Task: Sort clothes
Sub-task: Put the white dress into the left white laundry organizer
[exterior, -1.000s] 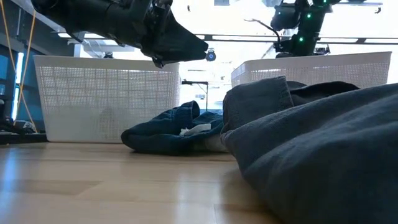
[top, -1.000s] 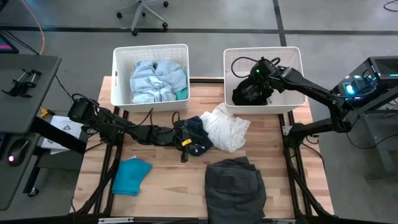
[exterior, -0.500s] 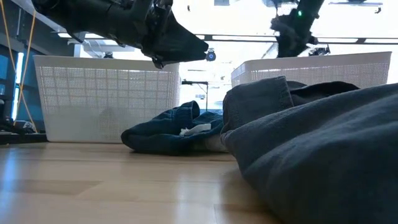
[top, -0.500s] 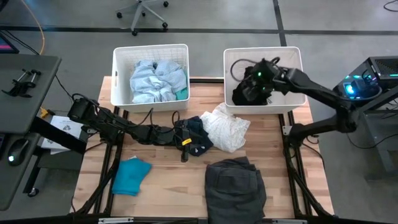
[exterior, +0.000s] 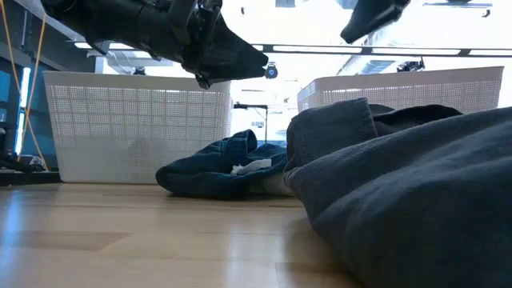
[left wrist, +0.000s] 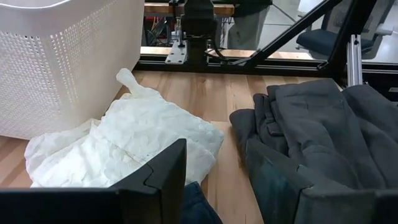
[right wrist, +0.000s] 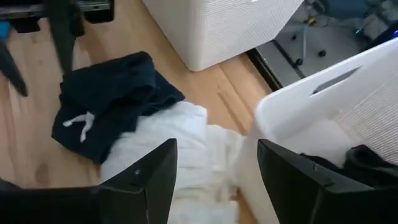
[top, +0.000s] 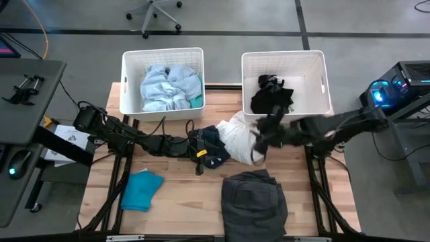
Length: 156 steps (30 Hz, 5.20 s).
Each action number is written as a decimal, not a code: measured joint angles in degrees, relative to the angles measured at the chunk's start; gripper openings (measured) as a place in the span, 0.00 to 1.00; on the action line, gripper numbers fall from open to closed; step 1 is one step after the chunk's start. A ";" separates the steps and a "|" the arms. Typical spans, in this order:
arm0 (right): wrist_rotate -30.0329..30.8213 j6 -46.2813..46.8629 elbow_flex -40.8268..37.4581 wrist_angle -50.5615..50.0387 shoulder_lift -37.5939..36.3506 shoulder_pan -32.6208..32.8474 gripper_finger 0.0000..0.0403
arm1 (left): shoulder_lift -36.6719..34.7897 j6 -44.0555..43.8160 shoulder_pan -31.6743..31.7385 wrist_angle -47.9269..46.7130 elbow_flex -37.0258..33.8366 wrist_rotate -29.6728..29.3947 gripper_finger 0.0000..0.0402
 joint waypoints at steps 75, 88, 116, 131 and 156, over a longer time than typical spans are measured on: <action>22.08 -2.35 -23.59 48.53 3.29 31.67 0.52 | 39.54 -0.27 12.65 -16.07 33.18 12.40 0.42; 21.77 -0.38 -23.59 48.02 3.29 31.89 0.52 | 30.51 2.38 10.55 -23.28 32.05 18.66 0.09; 22.22 4.41 -23.64 46.37 11.00 31.52 0.52 | -12.70 63.68 7.11 -16.30 32.48 -34.61 0.11; 21.89 5.70 -23.64 46.38 11.32 28.31 0.52 | -18.16 83.53 34.42 8.75 32.68 -28.18 0.09; 19.67 5.67 -23.64 46.38 11.32 27.15 0.52 | -0.46 23.90 53.74 -71.59 19.63 10.07 0.09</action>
